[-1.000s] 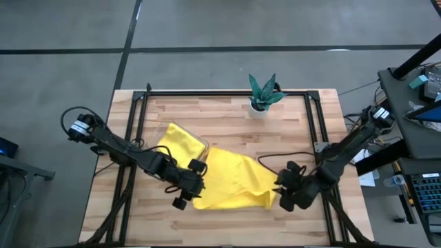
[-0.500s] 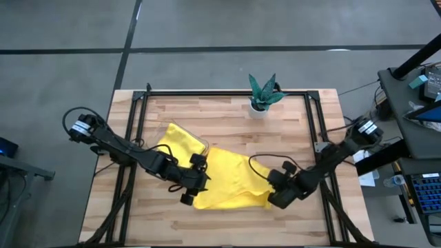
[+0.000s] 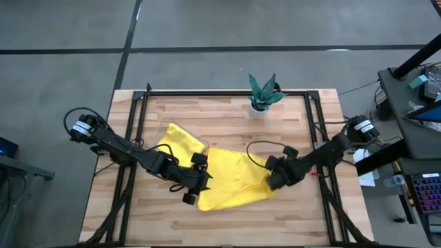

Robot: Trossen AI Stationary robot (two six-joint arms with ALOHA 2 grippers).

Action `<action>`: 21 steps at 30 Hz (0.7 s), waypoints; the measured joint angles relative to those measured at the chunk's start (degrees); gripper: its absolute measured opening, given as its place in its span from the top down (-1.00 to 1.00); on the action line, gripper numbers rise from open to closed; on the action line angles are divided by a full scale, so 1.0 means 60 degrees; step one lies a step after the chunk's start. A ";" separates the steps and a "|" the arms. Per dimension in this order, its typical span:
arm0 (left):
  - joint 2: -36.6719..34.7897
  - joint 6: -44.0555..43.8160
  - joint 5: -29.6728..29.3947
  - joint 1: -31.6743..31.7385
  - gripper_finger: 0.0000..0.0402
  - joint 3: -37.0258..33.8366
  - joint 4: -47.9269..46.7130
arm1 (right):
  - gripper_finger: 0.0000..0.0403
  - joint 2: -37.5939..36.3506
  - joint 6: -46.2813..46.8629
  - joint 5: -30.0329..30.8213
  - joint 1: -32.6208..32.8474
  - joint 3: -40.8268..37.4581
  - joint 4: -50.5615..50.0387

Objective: Fold microfiber towels
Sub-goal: Fold the yellow microfiber cloth

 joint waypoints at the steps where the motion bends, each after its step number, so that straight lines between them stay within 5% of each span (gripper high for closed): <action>1: 0.0000 0.0049 0.0000 0.0000 0.11 0.0000 0.0045 | 0.96 0.0001 -0.0282 0.0119 -0.0212 0.0000 -0.0144; 10: 0.0004 0.0087 0.0004 0.0000 0.11 0.0000 0.0175 | 0.96 -0.0335 -0.2204 0.0472 -0.1295 0.0128 -0.1047; 21: 0.0004 0.0087 -0.0025 0.0011 0.11 0.0000 0.0175 | 0.95 -0.1604 -0.2233 -0.0093 -0.1326 0.0608 -0.2117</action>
